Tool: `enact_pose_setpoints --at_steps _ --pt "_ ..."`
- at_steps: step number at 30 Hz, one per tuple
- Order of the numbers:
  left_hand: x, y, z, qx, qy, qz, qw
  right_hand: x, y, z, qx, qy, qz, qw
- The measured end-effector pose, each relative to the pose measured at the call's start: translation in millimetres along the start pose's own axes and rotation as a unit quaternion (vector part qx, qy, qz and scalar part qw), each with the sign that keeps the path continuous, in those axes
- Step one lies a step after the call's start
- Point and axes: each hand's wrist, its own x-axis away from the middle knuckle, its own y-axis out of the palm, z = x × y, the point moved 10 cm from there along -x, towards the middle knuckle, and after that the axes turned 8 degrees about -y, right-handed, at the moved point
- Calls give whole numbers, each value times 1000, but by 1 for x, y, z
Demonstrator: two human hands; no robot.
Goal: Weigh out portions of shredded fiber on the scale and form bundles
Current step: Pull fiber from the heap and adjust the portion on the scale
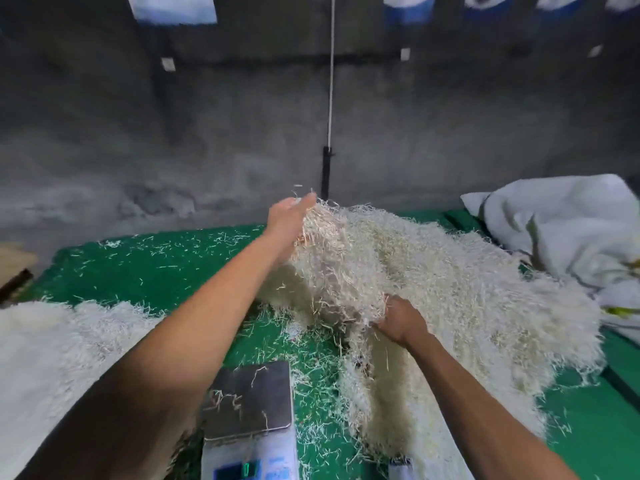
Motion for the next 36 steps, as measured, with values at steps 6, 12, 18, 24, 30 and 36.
enact_pose_setpoints --at_steps 6,12,18,24,30,36 --pt "23 55 4 -32 -4 -124 992 -10 -56 -81 -35 -93 125 987" --pt "30 50 1 -141 68 -80 984 -25 -102 -80 -280 -122 191 933" --pt "21 44 -110 43 -159 -79 983 -14 -54 -72 -344 -163 108 918" --pt "13 7 -155 -189 -102 1 977 31 141 -12 120 -120 -125 977" --pt "36 5 -246 -245 -211 -59 945 5 91 -38 -2 -133 25 991" --pt "44 42 -215 191 -291 -117 930 -10 -3 -101 -308 -179 101 929"
